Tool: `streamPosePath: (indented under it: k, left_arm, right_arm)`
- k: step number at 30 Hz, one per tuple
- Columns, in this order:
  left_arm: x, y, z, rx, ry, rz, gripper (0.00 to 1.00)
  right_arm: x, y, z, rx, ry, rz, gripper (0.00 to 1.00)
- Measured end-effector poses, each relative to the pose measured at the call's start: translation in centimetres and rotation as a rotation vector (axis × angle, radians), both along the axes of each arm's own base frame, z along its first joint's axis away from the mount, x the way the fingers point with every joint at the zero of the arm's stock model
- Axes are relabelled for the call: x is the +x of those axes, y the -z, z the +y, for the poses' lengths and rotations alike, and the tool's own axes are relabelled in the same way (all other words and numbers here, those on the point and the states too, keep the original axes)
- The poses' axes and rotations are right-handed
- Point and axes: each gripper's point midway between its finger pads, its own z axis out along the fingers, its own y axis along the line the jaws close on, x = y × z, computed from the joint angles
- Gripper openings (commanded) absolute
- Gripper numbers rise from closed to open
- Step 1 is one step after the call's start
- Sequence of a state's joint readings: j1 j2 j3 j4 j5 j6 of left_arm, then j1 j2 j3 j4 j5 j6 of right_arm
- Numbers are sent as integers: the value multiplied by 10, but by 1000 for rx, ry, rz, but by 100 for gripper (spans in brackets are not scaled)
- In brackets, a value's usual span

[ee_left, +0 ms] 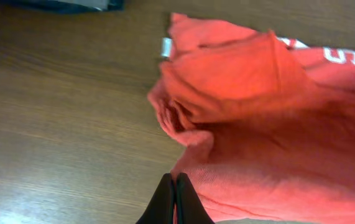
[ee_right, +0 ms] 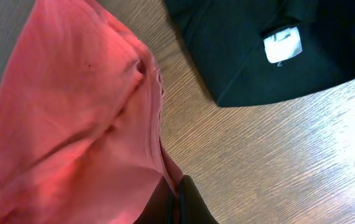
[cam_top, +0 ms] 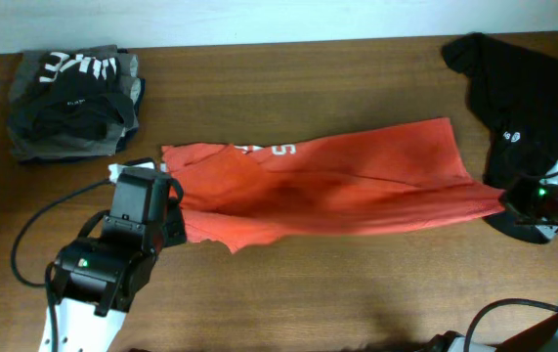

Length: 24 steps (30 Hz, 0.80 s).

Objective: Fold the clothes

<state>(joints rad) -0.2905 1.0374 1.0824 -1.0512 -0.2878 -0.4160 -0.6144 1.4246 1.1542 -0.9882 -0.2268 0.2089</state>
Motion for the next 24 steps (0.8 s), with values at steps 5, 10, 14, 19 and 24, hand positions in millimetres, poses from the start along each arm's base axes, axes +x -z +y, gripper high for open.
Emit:
streamPosePath:
  k: [5, 10, 14, 19, 24]
  left_arm:
    - [3, 0, 4, 22, -15, -5, 1]
    - [17, 9, 8, 66, -44, 9, 1]
    - [33, 24, 10, 105, -69, 36, 1]
    - [56, 44, 28, 122, -151, 61, 1]
    - [75, 55, 58, 117, -259, 50, 1]
  right_arm:
    - [6, -2, 2, -5, -21, -22, 4]
    - [14, -5, 1, -21, -34, -51, 4]
    - [22, -6, -2, -32, -39, -79, 4]
    - [36, 1, 1, -36, -71, -91, 4]
    - [54, 16, 15, -32, -132, -77, 4]
